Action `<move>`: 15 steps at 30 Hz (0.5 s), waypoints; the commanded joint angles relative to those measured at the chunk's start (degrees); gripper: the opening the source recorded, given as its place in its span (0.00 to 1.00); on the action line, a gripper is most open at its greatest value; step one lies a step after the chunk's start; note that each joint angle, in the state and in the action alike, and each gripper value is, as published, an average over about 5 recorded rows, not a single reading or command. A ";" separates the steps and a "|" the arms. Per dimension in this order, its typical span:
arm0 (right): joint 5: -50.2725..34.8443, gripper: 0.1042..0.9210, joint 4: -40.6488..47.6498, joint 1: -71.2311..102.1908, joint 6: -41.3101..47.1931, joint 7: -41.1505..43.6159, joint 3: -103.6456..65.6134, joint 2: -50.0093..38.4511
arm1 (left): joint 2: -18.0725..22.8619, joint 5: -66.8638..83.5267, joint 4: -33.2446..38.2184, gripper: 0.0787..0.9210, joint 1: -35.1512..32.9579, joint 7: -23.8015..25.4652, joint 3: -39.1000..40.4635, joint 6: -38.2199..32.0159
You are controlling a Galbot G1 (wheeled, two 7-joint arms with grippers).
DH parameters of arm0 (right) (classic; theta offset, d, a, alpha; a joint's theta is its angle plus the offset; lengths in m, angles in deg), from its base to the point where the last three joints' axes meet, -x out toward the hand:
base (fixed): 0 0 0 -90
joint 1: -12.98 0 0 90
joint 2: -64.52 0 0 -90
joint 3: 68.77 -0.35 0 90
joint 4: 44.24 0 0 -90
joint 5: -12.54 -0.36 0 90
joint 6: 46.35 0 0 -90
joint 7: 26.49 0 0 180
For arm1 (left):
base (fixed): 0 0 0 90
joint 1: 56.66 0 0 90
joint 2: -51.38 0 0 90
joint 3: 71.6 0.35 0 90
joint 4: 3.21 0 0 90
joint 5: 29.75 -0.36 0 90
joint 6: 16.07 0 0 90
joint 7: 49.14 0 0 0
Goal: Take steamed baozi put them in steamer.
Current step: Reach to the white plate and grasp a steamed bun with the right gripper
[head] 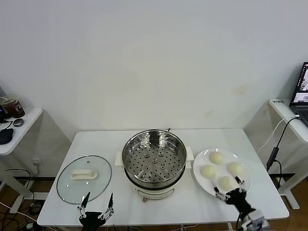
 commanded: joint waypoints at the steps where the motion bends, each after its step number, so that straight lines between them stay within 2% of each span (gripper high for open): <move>1: 23.70 0.88 14.82 -25.79 3.43 17.57 9.10 -26.00 | -0.22 -1.47 -0.65 0.88 1.72 0.06 -0.44 -1.13; 7: 24.58 0.88 25.67 -47.03 0.55 27.75 28.61 -28.95 | 0.49 -1.69 -1.02 0.88 2.79 0.04 -0.71 -1.24; 15: 21.77 0.88 40.21 -73.92 -1.87 39.95 56.60 -23.00 | 1.04 -2.06 -1.10 0.88 3.16 0.18 -1.63 -1.60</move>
